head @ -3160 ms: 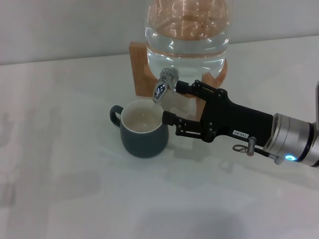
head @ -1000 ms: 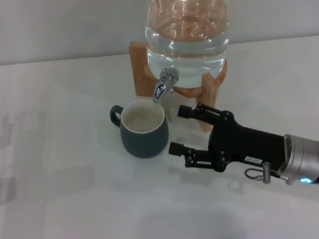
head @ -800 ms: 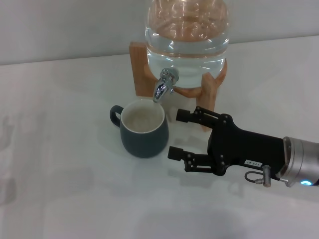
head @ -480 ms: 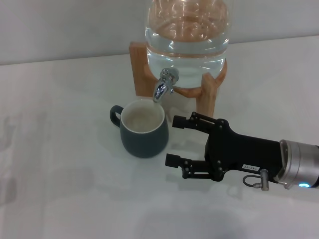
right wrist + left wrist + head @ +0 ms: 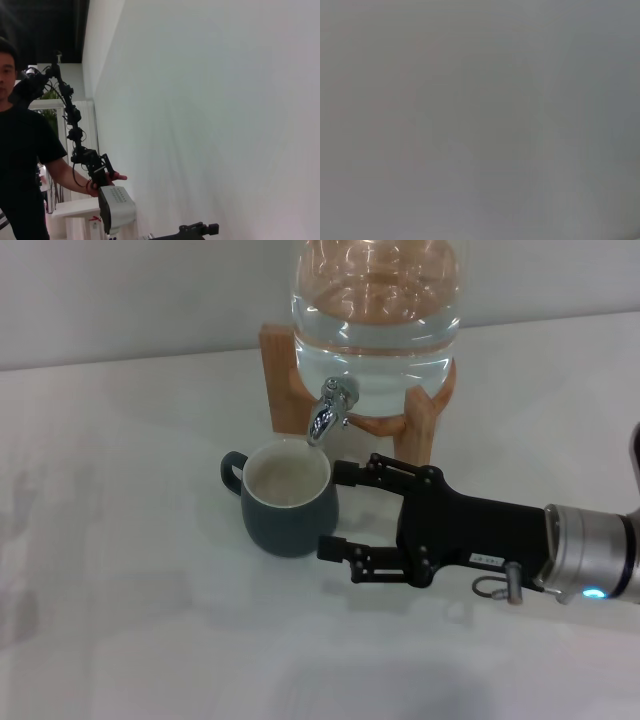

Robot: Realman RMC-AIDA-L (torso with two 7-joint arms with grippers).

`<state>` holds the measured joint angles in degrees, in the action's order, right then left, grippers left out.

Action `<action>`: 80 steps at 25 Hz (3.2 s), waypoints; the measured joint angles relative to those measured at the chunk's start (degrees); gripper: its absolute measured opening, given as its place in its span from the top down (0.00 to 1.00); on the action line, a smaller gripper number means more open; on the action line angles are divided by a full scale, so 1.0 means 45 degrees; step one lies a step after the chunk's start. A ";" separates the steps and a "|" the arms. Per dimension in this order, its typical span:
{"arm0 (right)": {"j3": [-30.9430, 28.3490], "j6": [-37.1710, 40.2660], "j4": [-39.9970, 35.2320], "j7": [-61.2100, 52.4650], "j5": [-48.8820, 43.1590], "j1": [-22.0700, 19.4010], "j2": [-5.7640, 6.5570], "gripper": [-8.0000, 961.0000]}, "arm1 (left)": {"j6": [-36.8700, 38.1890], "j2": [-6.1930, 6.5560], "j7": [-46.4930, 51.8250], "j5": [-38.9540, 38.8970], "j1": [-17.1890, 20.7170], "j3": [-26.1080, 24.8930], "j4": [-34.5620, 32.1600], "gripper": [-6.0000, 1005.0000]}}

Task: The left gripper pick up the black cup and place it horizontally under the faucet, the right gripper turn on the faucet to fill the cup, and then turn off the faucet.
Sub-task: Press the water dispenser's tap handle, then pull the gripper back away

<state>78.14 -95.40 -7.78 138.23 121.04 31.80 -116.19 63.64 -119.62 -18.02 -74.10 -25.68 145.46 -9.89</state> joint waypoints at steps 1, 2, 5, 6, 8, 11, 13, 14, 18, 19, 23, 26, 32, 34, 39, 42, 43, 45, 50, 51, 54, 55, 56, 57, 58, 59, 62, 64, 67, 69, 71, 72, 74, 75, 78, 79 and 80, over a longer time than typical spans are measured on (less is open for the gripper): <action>0.0000 0.0059 0.0017 -0.0047 0.0018 0.0072 0.0001 0.11 | 0.0000 0.0000 0.0000 0.0000 0.0000 0.0000 0.0000 0.12; 0.0000 0.0107 0.0022 -0.0101 0.0024 0.0127 0.0001 0.11 | -0.0084 0.0000 0.0000 0.0001 -0.0042 0.0000 -0.0008 0.12; -0.0004 0.0448 0.0025 -0.0345 0.0037 0.0360 0.0000 0.10 | -0.0162 0.0000 0.0000 0.0001 -0.0057 -0.0001 -0.0002 0.12; -0.0017 0.0534 0.0004 -0.0412 0.0045 0.0401 0.0001 0.10 | -0.0173 0.0000 0.0000 0.0002 -0.0064 -0.0001 0.0003 0.12; -0.0059 0.0705 -0.0053 -0.0534 0.0098 0.0459 0.0000 0.10 | -0.0196 0.0000 0.0000 0.0003 -0.0072 -0.0001 0.0008 0.12; -0.0118 0.0964 -0.0095 -0.0616 0.0338 0.0529 0.0001 0.10 | -0.0237 0.0000 0.0000 0.0002 -0.0075 -0.0001 0.0024 0.12; -0.0148 0.1035 -0.0139 -0.0620 0.0452 0.0537 0.0000 0.10 | -0.0300 0.0000 0.0000 0.0003 -0.0076 -0.0002 0.0027 0.12; -0.0156 0.1043 -0.0195 -0.0621 0.0484 0.0535 0.0000 0.10 | -0.0341 -0.0001 0.0000 0.0003 -0.0076 -0.0001 0.0033 0.12; -0.0161 0.1057 -0.0402 -0.0621 0.0535 0.0439 0.0001 0.10 | -0.0375 -0.0001 0.0000 0.0002 -0.0076 -0.0001 0.0052 0.12; -0.0160 0.1058 -0.0405 -0.0621 0.0535 0.0428 0.0001 0.10 | -0.0375 0.0000 0.0000 0.0003 -0.0076 -0.0001 0.0053 0.12; -0.0162 0.1063 -0.0415 -0.0621 0.0545 0.0328 0.0000 0.10 | -0.0375 0.0000 0.0000 0.0002 -0.0075 -0.0002 0.0052 0.12; -0.0162 0.1071 -0.0431 -0.0622 0.0659 0.0244 0.0000 0.11 | -0.0375 -0.0001 0.0000 0.0003 -0.0076 -0.0001 0.0051 0.12; -0.0152 0.1235 -0.0439 -0.0620 0.0700 0.0267 0.0001 0.10 | -0.0463 0.0002 0.0000 0.0003 -0.0076 -0.0001 0.0000 0.12; -0.0143 0.1279 -0.0438 -0.0616 0.0701 0.0302 0.0001 0.10 | -0.0468 0.0008 0.0000 0.0002 -0.0075 -0.0001 -0.0006 0.12; -0.0154 0.1353 -0.0439 -0.0606 0.0701 0.0332 0.0000 0.11 | -0.0472 0.0015 0.0000 0.0003 -0.0075 -0.0001 0.0000 0.12; -0.0157 0.1381 -0.0439 -0.0607 0.0719 0.0335 0.0000 0.11 | -0.0472 0.0019 0.0000 0.0003 -0.0076 -0.0001 0.0000 0.12; -0.0156 0.1431 -0.0438 -0.0606 0.0779 0.0333 -0.0001 0.10 | -0.0472 0.0018 0.0000 0.0003 -0.0075 -0.0002 0.0001 0.12; -0.0155 0.1441 -0.0439 -0.0603 0.0815 0.0317 -0.0001 0.10 | -0.0472 0.0019 0.0003 0.0003 -0.0076 -0.0002 0.0028 0.12; -0.0158 0.1553 -0.0440 -0.0567 0.1030 0.0214 0.0001 0.10 | -0.0472 0.0020 0.0019 0.0003 -0.0088 -0.0001 0.0031 0.12; -0.0158 0.1558 -0.0439 -0.0563 0.1032 0.0212 0.0001 0.10 | -0.0472 0.0020 0.0020 0.0003 -0.0088 -0.0001 0.0031 0.12; -0.0158 0.1566 -0.0440 -0.0549 0.1036 0.0208 0.0001 0.11 | -0.0485 0.0019 0.0020 0.0003 -0.0093 -0.0001 0.0033 0.12; -0.0158 0.1566 -0.0440 -0.0547 0.1038 0.0199 0.0001 0.11 | -0.0488 0.0020 0.0020 0.0003 -0.0094 -0.0002 0.0037 0.12; -0.0158 0.1558 -0.0440 -0.0543 0.1044 0.0182 0.0001 0.11 | -0.0490 0.0019 0.0020 0.0003 -0.0095 -0.0001 0.0043 0.12; -0.0158 0.1549 -0.0442 -0.0538 0.1048 0.0166 0.0001 0.11 | -0.0491 0.0019 0.0020 0.0003 -0.0095 -0.0002 0.0042 0.12; -0.0158 0.1549 -0.0442 -0.0538 0.1048 0.0166 0.0001 0.11 | -0.0491 0.0019 0.0020 0.0003 -0.0095 -0.0001 0.0040 0.12; -0.0159 0.1535 -0.0448 -0.0529 0.1053 0.0151 0.0001 0.11 | -0.0494 0.0019 0.0020 0.0003 -0.0095 -0.0001 0.0040 0.12; -0.0158 0.1418 -0.0458 -0.0506 0.1059 0.0125 0.0001 0.11 | -0.0511 0.0019 0.0020 0.0003 -0.0096 0.0000 0.0047 0.12; -0.0157 0.1361 -0.0513 -0.0504 0.1059 0.0099 0.0000 0.11 | -0.0512 0.0018 0.0020 0.0003 -0.0095 -0.0001 0.0045 0.12; -0.0144 0.1344 -0.0704 -0.0503 0.1060 -0.0023 0.0000 0.11 | -0.0513 0.0008 0.0020 0.0003 -0.0096 -0.0002 0.0035 0.12; -0.0144 0.1332 -0.0837 -0.0510 0.1060 -0.0140 0.0000 0.11 | -0.0513 0.0003 0.0020 0.0003 -0.0095 -0.0001 0.0019 0.12; -0.0147 0.1307 -0.0934 -0.0532 0.1060 -0.0223 0.0000 0.11 | -0.0513 0.0000 0.0020 0.0003 -0.0088 -0.0001 0.0003 0.12; -0.0148 0.1297 -0.0947 -0.0536 0.1060 -0.0238 0.0000 0.11 | -0.0512 0.0000 0.0020 0.0003 -0.0081 -0.0001 0.0003 0.12; -0.0150 0.1278 -0.0956 -0.0542 0.1060 -0.0248 0.0000 0.11 | -0.0513 0.0000 0.0020 0.0003 -0.0078 -0.0001 -0.0002 0.12; -0.0152 0.1274 -0.0955 -0.0543 0.1060 -0.0250 0.0000 0.11 | -0.0513 -0.0001 0.0020 0.0003 -0.0077 -0.0001 -0.0006 0.12; -0.0150 0.1265 -0.0955 -0.0571 0.1057 -0.0252 0.0000 0.11 | -0.0512 -0.0001 0.0020 0.0003 -0.0080 -0.0001 -0.0008 0.12; -0.0150 0.1265 -0.0955 -0.0571 0.1057 -0.0252 0.0000 0.11 | -0.0512 -0.0001 0.0020 0.0003 -0.0084 -0.0001 -0.0008 0.12; -0.0132 0.1261 -0.0955 -0.0580 0.1055 -0.0251 -0.0001 0.11 | -0.0512 -0.0001 0.0020 0.0003 -0.0088 -0.0001 -0.0009 0.12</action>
<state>77.54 -89.73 -12.08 135.62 125.79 30.67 -116.20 61.34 -119.62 -17.92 -74.09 -26.07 145.46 -9.93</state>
